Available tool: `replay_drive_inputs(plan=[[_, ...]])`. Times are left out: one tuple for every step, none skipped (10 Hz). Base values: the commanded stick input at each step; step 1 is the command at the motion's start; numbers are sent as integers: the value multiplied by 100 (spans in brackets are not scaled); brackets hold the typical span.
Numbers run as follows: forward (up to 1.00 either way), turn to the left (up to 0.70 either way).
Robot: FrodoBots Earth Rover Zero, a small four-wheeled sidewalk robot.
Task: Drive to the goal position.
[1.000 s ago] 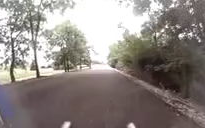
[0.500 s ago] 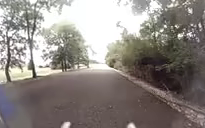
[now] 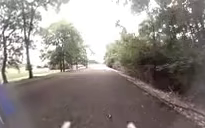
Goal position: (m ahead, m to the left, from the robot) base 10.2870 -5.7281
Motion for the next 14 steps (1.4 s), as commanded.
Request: replay_drive_inputs(plan=[[60, 0], [60, 0], [60, 0], [60, 0], [60, 0], [60, 0], [60, 0], [60, 0], [60, 0], [60, 0], [60, 0], [60, 0], [60, 0], [60, 0]])
